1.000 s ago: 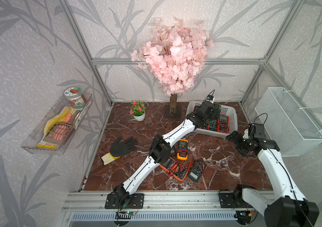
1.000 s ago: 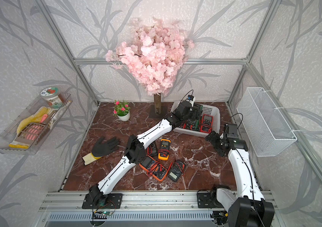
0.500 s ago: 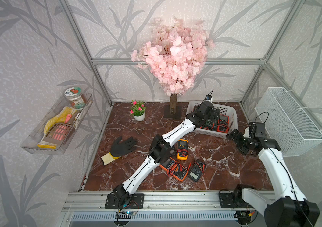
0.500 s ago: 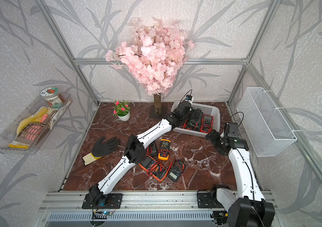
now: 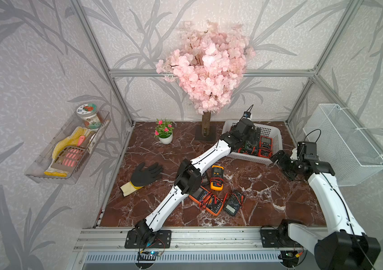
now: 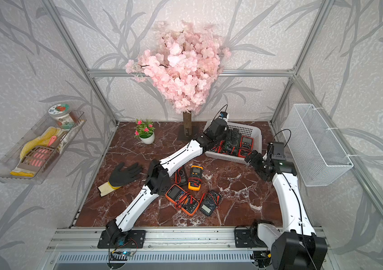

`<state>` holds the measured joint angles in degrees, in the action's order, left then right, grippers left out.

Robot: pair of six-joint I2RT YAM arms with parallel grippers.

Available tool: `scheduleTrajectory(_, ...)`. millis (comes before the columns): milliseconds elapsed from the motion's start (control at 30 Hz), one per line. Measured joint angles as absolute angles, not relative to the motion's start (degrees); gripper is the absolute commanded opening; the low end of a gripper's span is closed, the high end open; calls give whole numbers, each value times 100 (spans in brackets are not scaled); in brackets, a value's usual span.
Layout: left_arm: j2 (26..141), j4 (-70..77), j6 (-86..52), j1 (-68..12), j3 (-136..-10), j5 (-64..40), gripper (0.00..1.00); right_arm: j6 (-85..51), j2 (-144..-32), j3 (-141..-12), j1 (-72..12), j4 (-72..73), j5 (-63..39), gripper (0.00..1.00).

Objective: Put the multimeter into the basket
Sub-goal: Place the multimeter in the basket.

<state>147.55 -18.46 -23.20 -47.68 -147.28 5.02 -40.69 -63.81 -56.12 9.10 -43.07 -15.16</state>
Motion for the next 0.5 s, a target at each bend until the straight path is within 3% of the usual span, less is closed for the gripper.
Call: scheduleTrajectory(500, 12396, -2832, -2427, -4766, -12433, 1041, 100, -4062, -6853, -5889, 493, -4228, -1785, 93)
